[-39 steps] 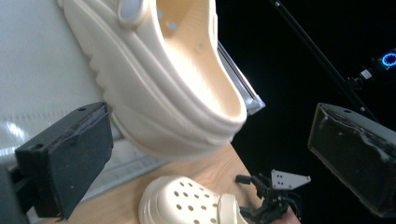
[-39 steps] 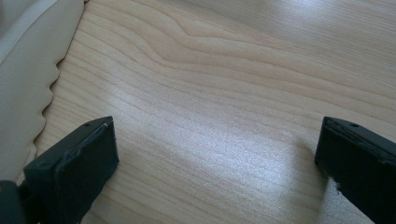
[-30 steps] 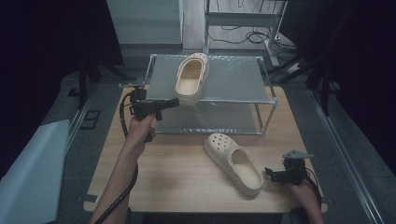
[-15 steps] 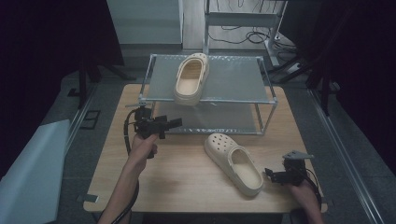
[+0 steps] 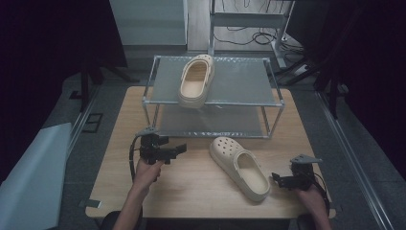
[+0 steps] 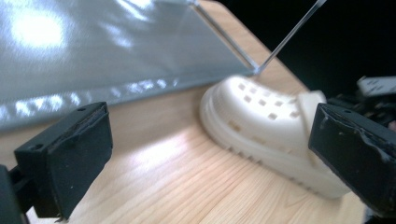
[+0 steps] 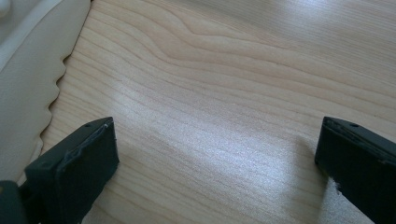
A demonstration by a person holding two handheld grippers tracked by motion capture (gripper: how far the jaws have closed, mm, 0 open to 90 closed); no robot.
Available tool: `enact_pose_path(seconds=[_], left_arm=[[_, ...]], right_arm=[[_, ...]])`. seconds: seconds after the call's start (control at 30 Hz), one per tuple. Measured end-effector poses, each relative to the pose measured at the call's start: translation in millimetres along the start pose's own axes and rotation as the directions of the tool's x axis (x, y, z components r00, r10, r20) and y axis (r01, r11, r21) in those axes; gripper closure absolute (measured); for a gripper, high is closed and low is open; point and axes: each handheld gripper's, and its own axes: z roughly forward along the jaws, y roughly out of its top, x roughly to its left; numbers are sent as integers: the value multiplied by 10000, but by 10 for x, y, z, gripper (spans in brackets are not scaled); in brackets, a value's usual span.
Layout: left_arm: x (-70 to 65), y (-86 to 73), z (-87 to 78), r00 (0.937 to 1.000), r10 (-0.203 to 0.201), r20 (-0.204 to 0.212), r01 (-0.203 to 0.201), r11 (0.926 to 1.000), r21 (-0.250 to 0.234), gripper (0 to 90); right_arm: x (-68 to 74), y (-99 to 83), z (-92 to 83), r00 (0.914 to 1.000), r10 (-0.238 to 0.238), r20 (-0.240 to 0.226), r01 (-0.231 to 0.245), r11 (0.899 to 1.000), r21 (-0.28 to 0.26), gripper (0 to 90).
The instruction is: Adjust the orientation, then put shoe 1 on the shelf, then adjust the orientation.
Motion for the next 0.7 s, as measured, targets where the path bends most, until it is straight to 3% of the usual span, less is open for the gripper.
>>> enact_pose_path(seconds=[0.07, 0.33, 0.43, 0.47, 0.7], left_arm=[[-10, -128, 48, 9995, 209, -236, -204, 9996, 217, 3], [-56, -393, 160, 9937, 769, -817, -696, 9936, 885, 2], [-74, -482, 211, 9881, 1095, -1080, -960, 9878, 1228, 1], [-87, -529, 242, 9830, 1341, -1254, -1151, 9823, 1478, 1], [-88, -639, 329, 9767, 1652, -1370, -1374, 9717, 1921, 0]], right_arm=[[3, -2, -1, 10000, -3, -11, 3, 10000, -4, 0], [2, -1, -1, 10000, -2, -19, 2, 10000, -1, 0], [-1, -1, -1, 10000, -24, -35, 25, 10000, 4, 0], [0, 2, -2, 10000, 1, -31, 0, 10000, 21, 0], [-10, 2, -20, 9995, 203, -237, -205, 9998, -44, 1]])
